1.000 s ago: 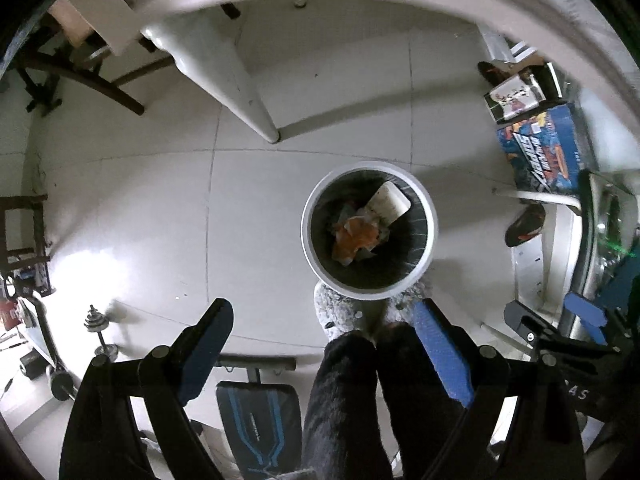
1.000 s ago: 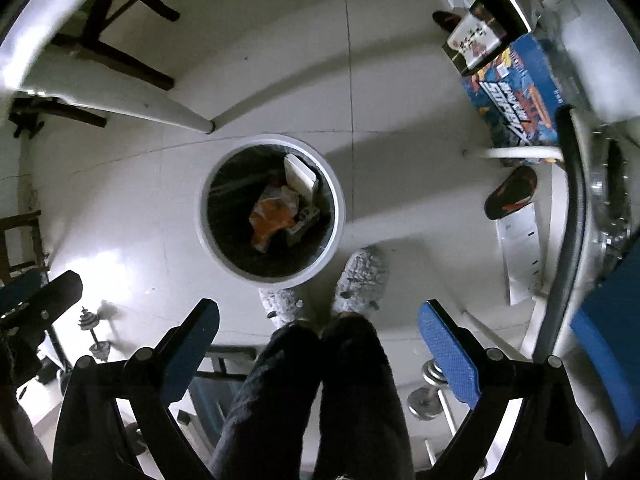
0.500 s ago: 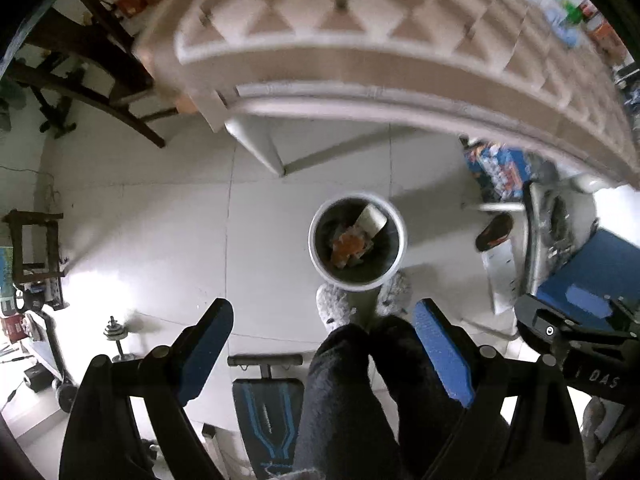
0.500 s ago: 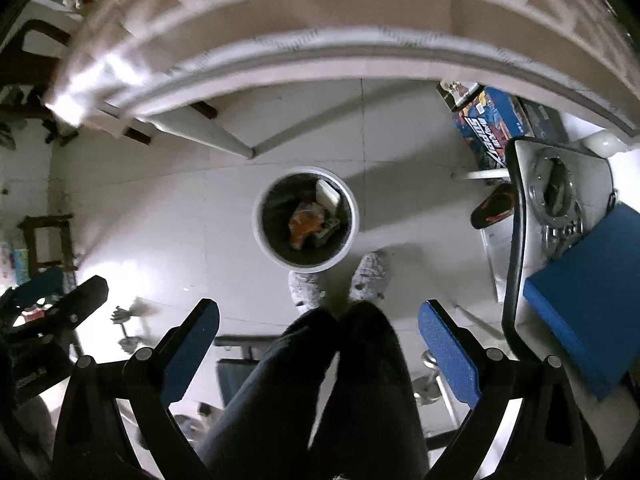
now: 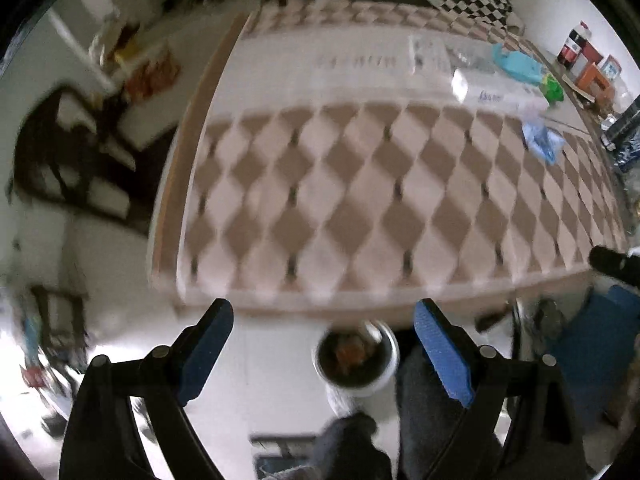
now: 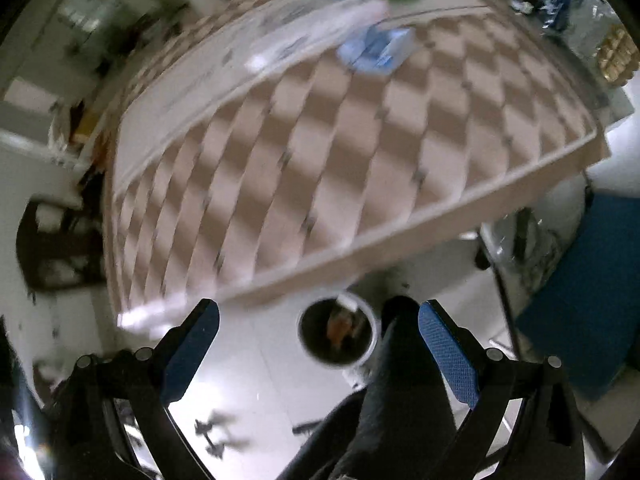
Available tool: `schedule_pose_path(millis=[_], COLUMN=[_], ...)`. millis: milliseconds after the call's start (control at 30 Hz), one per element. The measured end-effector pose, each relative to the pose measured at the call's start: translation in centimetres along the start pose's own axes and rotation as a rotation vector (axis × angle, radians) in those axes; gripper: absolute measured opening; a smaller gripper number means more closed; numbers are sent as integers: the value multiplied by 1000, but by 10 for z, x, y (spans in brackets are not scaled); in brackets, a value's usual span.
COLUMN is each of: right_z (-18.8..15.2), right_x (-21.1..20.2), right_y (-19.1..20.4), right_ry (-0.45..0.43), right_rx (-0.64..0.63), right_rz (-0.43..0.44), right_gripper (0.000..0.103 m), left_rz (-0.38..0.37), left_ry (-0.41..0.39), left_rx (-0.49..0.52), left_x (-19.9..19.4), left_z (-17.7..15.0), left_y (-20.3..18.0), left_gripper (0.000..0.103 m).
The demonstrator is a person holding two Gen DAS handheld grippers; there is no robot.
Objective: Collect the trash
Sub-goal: 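Move both tools back over the table, then grasp the white toothpaste box with the left tool while the right tool grasps the clear plastic bag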
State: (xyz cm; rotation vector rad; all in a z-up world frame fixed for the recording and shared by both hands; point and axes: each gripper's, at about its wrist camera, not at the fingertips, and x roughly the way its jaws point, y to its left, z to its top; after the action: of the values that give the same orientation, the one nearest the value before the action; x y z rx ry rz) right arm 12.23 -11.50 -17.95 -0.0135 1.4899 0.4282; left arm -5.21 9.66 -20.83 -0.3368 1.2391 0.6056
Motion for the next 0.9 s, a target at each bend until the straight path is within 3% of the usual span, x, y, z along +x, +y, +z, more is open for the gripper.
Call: schedule_pose_path(millis=[133,233,367,433,500,600,700,767,900], right_z=[93,162,223,247,258,263,262,263,275], right_x=[23,60,100,119,133,135,122,114,105], right_y=[-34,-47,-50,-47,-46,-53,-73,-90,-130], right_ry=[-22,-7,13,30,49,51,36,40,56], right_rx=[133,208,243,242,224,227,240,259,309], right_rz=[-33,-51,-64,-70,-83,-64,-32,-23,-40], right_gripper=[101,101,101,95,53,27,18,18,18], left_rz=[127,205,259,276,271,202,124,77,17], left_ry=[-36,5,69,62,41,8,15,50,108], left_rx=[83,135,223,277,357,513,683,820,993], left_x=[34,70,109,113,111,104,105,115,137], left_z=[75,119,174,193,217,248,268,274,272], left_y=[-33,-51,-76,-89,-109,-151,-201,-238,-285], left_gripper=[93,93,93,93,92,92,92,92,90])
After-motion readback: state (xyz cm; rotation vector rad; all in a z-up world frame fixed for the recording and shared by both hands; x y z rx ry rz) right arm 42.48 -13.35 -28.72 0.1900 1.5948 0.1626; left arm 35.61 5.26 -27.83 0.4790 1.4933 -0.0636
